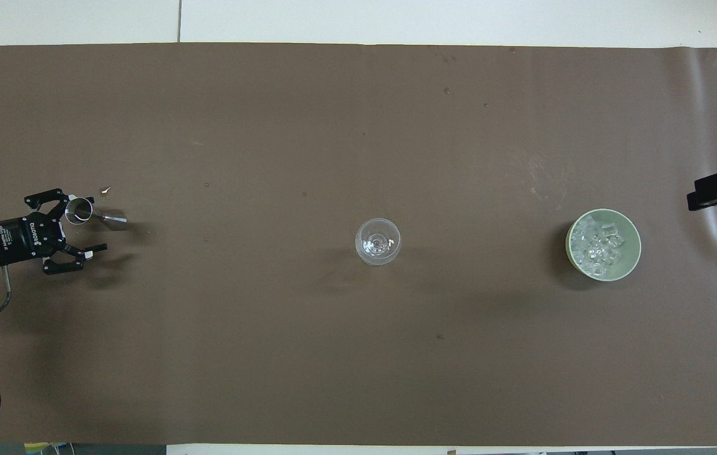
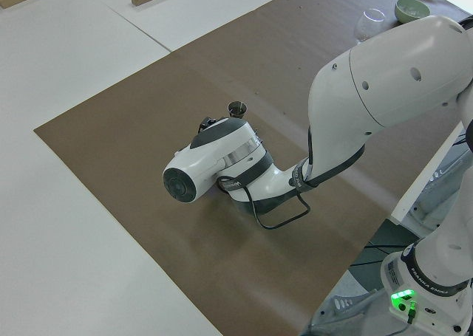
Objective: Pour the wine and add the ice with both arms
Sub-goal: 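Close the left gripper around the metal jigger and lift it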
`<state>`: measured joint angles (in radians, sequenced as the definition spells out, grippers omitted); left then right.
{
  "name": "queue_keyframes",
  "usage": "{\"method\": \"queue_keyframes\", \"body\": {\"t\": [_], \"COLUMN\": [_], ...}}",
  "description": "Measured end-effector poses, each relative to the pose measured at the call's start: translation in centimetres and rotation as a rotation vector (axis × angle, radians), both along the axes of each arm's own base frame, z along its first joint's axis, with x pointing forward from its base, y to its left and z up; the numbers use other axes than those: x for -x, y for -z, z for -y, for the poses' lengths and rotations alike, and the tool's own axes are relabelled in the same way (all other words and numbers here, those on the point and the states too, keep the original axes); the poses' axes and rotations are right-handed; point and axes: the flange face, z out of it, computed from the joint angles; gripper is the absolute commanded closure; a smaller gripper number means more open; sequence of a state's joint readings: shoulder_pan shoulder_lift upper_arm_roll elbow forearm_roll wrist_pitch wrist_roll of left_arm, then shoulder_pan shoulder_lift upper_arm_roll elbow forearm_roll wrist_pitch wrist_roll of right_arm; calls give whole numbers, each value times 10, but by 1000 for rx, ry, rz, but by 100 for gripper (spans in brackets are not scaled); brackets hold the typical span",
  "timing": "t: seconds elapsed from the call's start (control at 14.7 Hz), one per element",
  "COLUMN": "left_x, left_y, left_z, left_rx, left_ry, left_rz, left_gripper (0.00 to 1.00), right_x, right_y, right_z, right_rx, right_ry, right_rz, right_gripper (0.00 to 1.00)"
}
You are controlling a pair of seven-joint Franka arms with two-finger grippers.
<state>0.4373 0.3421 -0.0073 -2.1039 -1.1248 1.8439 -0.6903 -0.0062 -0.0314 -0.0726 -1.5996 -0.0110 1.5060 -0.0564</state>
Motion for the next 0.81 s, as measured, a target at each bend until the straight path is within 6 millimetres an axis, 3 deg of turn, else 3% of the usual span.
{"method": "queue_keyframes", "body": {"t": [0.41, 0.54, 0.68, 0.81], "left_x": [1, 0, 0, 0], "left_y": [5, 5, 5, 5], "left_z": [4, 7, 7, 7], "left_rx": [-3, -2, -2, -2], "left_ry": [-16, -14, -14, -14], "left_rz": [-6, -6, -6, -6], "left_gripper": [13, 46, 94, 100], "right_x": [0, 0, 0, 0], "right_y": [0, 0, 0, 0], "right_z": [0, 0, 0, 0], "right_rx": [0, 0, 0, 0], "right_ry": [0, 0, 0, 0], "right_rz": [0, 0, 0, 0], "right_gripper": [0, 0, 0, 0]}}
